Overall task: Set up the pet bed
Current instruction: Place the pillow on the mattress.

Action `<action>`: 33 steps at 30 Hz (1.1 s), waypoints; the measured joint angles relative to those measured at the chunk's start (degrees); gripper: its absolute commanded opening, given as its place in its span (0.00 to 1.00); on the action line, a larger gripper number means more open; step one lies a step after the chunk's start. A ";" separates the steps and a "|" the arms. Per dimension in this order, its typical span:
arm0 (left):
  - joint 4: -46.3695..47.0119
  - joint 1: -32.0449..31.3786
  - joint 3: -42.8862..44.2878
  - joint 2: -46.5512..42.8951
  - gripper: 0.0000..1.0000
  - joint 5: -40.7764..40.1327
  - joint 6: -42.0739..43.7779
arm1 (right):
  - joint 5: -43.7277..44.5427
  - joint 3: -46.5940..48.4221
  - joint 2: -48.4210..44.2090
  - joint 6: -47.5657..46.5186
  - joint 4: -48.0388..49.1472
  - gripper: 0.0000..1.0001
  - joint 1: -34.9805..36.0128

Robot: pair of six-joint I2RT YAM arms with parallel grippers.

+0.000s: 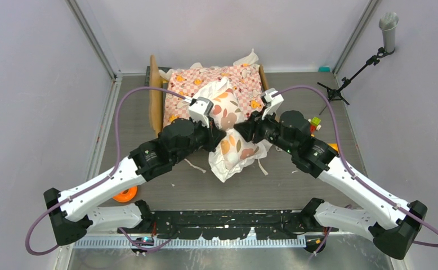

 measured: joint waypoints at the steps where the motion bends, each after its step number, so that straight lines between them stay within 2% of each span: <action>1: -0.02 0.00 0.00 -0.02 0.00 0.02 -0.13 | -0.39 -0.04 0.07 0.00 0.55 0.10 0.04; 3: 0.02 0.02 0.00 -0.02 0.00 -0.02 -0.22 | -0.92 -0.24 0.09 0.15 1.57 0.01 0.04; 7: 0.02 0.02 0.00 -0.26 0.01 -0.20 -0.35 | -1.33 -0.52 0.04 1.68 2.49 0.01 0.04; 8: 0.02 0.02 0.00 -0.46 0.09 -0.28 -0.35 | -1.38 -0.52 0.00 2.14 2.58 0.01 0.04; 12: -0.13 0.04 0.00 -1.68 0.61 -1.27 0.02 | -0.59 -0.50 -0.15 4.04 2.60 0.01 0.07; 14: -0.76 0.07 0.39 -2.73 0.71 -1.99 0.68 | 1.14 -0.22 0.00 5.35 1.44 0.01 0.07; 20: -4.74 0.07 5.18 -8.35 0.89 -6.69 4.28 | 5.42 5.95 4.85 9.49 -3.80 0.01 0.04; 22: -7.06 0.07 7.26 -11.23 0.93 -9.38 5.53 | 6.14 9.92 8.55 11.32 -4.55 0.01 0.04; 27: -14.51 0.07 11.87 -18.75 0.94 -17.11 8.41 | 7.85 19.17 18.23 16.59 -4.13 0.01 0.07; 33: -22.23 0.09 12.66 -29.51 0.94 -24.39 10.01 | 10.54 28.39 30.71 26.12 0.42 0.01 0.07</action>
